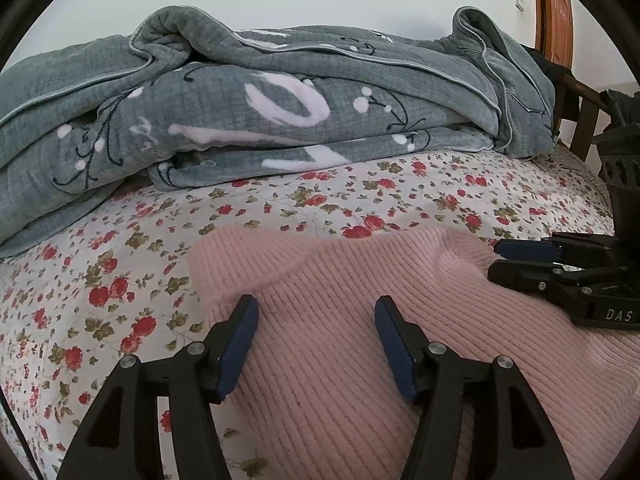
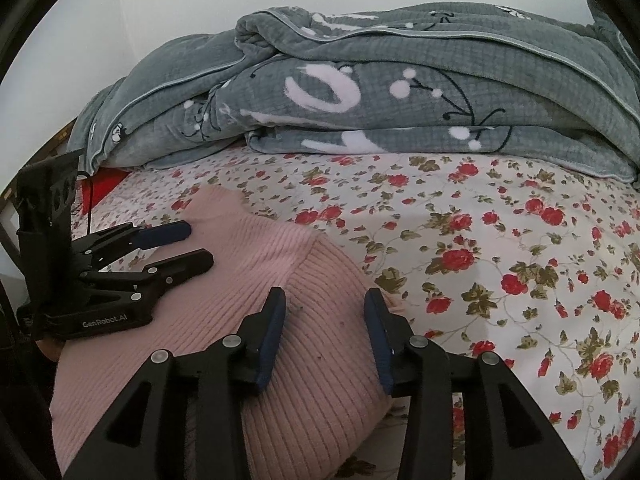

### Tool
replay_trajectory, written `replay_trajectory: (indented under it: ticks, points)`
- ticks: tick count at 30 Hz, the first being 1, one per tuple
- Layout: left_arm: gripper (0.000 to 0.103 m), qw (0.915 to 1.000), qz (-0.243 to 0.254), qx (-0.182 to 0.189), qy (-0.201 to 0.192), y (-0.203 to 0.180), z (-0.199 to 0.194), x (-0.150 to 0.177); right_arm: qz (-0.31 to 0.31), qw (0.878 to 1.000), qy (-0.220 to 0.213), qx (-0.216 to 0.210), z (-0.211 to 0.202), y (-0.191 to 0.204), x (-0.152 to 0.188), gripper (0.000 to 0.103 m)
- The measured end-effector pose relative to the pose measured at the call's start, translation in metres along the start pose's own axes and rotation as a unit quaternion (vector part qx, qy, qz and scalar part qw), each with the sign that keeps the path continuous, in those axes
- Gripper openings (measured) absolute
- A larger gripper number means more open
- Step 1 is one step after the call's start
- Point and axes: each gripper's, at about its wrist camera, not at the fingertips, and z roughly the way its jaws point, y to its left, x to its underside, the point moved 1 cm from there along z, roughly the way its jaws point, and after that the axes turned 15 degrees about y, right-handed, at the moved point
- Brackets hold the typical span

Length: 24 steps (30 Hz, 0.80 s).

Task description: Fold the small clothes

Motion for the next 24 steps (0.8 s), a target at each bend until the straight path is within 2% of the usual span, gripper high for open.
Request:
replay_trajectory:
  ticks: [24]
  points:
    - [0.060, 1.0000, -0.001, 0.002, 0.001, 0.0006, -0.0005, -0.0004, 0.002, 1.000, 0.003, -0.011, 0.0017, -0.0040, -0.0005, 0.043]
